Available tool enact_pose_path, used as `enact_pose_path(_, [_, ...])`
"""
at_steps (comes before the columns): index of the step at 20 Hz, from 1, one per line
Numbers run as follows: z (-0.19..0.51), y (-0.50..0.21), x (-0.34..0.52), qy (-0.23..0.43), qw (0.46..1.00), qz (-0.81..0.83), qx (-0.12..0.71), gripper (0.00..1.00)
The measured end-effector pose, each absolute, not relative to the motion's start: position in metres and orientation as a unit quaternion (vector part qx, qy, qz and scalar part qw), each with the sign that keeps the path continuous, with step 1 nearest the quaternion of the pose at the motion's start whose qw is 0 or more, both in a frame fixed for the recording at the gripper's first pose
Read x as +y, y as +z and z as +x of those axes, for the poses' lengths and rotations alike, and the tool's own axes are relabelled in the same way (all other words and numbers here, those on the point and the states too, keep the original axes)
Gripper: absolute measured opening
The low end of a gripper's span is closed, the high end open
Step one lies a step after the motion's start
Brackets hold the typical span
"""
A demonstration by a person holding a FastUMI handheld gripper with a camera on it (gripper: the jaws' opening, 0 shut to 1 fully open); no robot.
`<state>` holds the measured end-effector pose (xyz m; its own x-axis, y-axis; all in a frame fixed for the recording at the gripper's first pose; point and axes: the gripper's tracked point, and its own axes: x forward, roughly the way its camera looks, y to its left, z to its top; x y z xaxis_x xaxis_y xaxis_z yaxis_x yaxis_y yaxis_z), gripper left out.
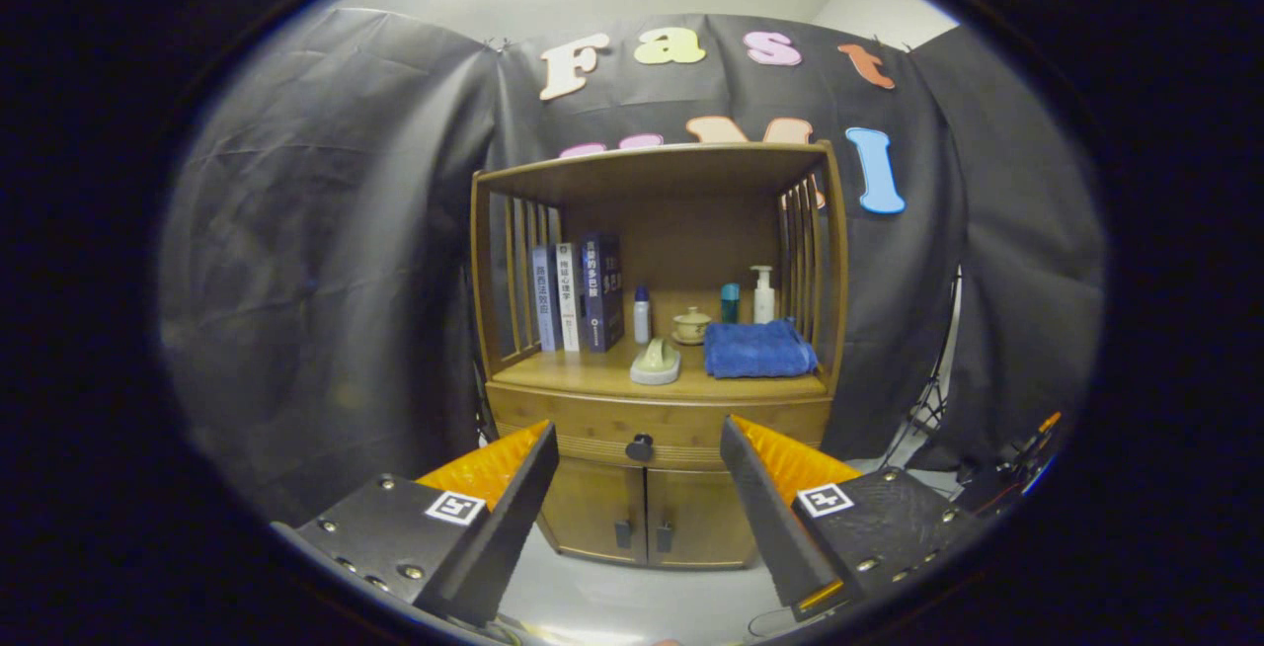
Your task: Pull open the drawer, take out the items inside it, and place them on the countertop above the cabinet.
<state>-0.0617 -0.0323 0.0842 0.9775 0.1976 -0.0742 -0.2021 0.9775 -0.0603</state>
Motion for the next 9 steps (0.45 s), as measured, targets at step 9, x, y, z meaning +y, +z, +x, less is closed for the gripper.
enact_pose_path(9, [-0.0623, 0.0872, -0.0381, 0.099, 0.994, -0.022, 0.033, 0.99])
